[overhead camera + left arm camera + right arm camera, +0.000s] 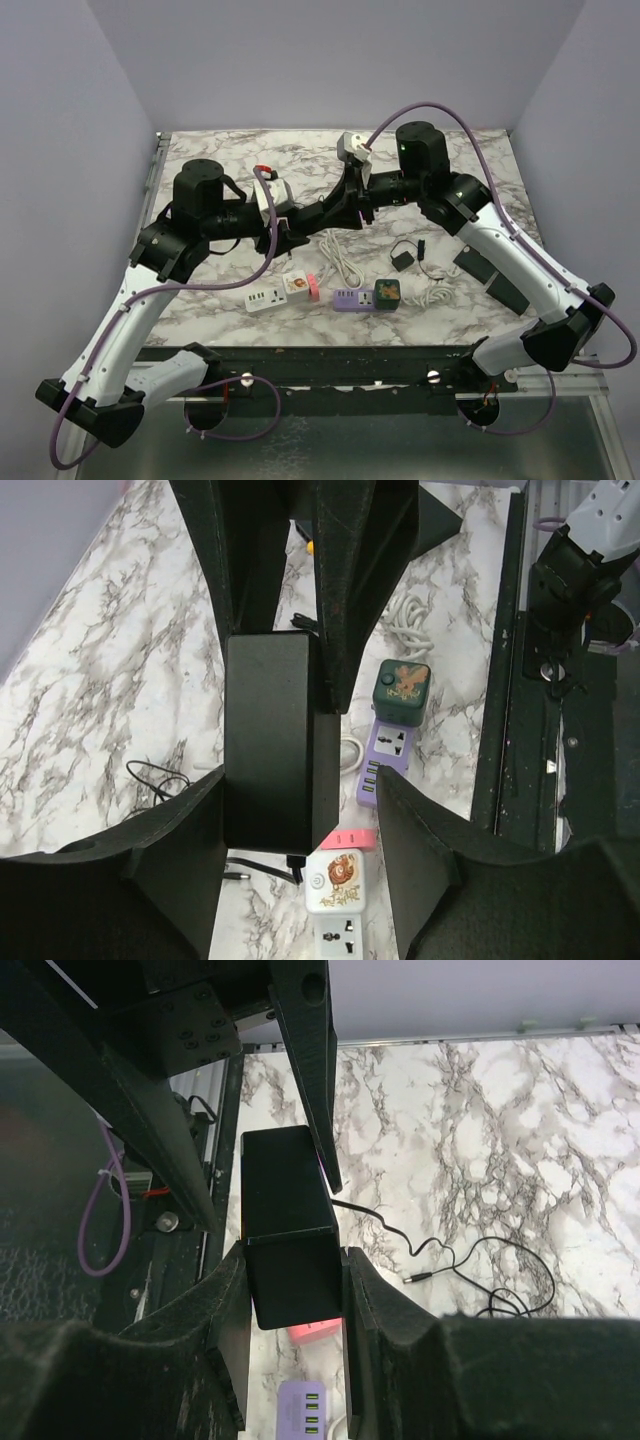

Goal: Insert the plug
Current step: Pick up the plug from the center of the board.

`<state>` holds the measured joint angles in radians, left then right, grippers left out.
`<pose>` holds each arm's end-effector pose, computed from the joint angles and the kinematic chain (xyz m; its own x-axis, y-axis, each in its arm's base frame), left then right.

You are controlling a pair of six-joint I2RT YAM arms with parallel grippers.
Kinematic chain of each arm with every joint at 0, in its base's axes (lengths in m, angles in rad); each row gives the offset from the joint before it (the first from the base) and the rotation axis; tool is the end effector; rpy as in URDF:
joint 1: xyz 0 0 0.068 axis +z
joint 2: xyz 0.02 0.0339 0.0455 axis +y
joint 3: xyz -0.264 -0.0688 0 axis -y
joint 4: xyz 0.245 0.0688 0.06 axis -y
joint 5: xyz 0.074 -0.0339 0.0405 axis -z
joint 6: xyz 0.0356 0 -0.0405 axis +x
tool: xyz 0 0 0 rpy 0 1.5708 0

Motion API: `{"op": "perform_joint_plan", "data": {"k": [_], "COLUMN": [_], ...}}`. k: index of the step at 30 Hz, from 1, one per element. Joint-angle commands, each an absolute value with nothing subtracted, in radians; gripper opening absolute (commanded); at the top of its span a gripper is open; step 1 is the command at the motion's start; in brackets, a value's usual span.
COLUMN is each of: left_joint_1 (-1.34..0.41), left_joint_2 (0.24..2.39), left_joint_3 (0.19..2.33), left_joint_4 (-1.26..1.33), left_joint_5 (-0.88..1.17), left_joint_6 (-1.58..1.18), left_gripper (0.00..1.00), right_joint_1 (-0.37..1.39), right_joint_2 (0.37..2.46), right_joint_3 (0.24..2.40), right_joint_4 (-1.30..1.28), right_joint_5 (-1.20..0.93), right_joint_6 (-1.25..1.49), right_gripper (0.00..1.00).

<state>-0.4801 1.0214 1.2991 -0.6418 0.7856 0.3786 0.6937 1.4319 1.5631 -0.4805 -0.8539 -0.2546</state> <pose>0.1604 -0.1119 0.4282 0.0439 0.2718 -0.9614 0.9648 0.2382 0.1114 0.2212 0.2188 0.4332 -0.0117 -0.2249 -0.9743 -0.9999 -0.0045 0.0130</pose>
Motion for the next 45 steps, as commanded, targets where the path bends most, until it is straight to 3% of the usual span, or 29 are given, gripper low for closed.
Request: {"op": "perform_joint_plan", "data": {"k": [1,6,10,12,14,16,18,25,27,32,37,39,45], "left_joint_1": [-0.487,-0.486,-0.486,-0.486,-0.486,-0.487,-0.487,-0.486,-0.486,-0.486,-0.486,-0.486,-0.485], "left_joint_2": [1.041,1.083,1.119,1.126,1.122,1.107,1.087,1.034,1.021,1.009,1.008,1.012,1.014], "left_joint_3": [1.278,1.278,1.307,1.323,1.332,1.330,1.318,1.284,1.270,1.243,1.226,1.215,1.206], "left_joint_4": [-0.678,-0.680,-0.677,-0.668,-0.661,-0.656,-0.647,-0.613,-0.600,-0.594,-0.594,-0.593,-0.536], "left_joint_5": [0.807,0.791,0.775,0.768,0.764,0.759,0.752,0.753,0.765,0.779,0.750,0.746,0.670], "left_joint_6": [0.390,0.397,0.408,0.404,0.400,0.398,0.391,0.349,0.337,0.329,0.329,0.327,0.255], "left_gripper": [0.60,0.52,0.28,0.23,0.30,0.45,0.54,0.56,0.51,0.23,0.16,0.03,0.00], "right_joint_1": [0.696,0.702,0.710,0.714,0.714,0.713,0.714,0.714,0.715,0.715,0.714,0.714,0.714], "right_joint_2": [1.453,1.473,1.490,1.494,1.494,1.493,1.489,1.480,1.477,1.457,1.446,1.448,1.441], "right_joint_3": [1.617,1.634,1.638,1.638,1.635,1.633,1.634,1.632,1.631,1.603,1.584,1.579,1.566], "right_joint_4": [-0.510,-0.534,-0.552,-0.564,-0.574,-0.577,-0.577,-0.569,-0.564,-0.513,-0.444,-0.419,-0.411], "right_joint_5": [-0.882,-0.882,-0.878,-0.870,-0.861,-0.856,-0.848,-0.835,-0.837,-0.836,-0.831,-0.817,-0.782], "right_joint_6": [-0.247,-0.255,-0.259,-0.265,-0.270,-0.274,-0.276,-0.278,-0.278,-0.250,-0.207,-0.186,-0.168], "right_gripper": [0.01,0.01,0.01,0.01,0.01,0.00,0.01,0.01,0.01,0.00,0.01,0.02,0.57]}}
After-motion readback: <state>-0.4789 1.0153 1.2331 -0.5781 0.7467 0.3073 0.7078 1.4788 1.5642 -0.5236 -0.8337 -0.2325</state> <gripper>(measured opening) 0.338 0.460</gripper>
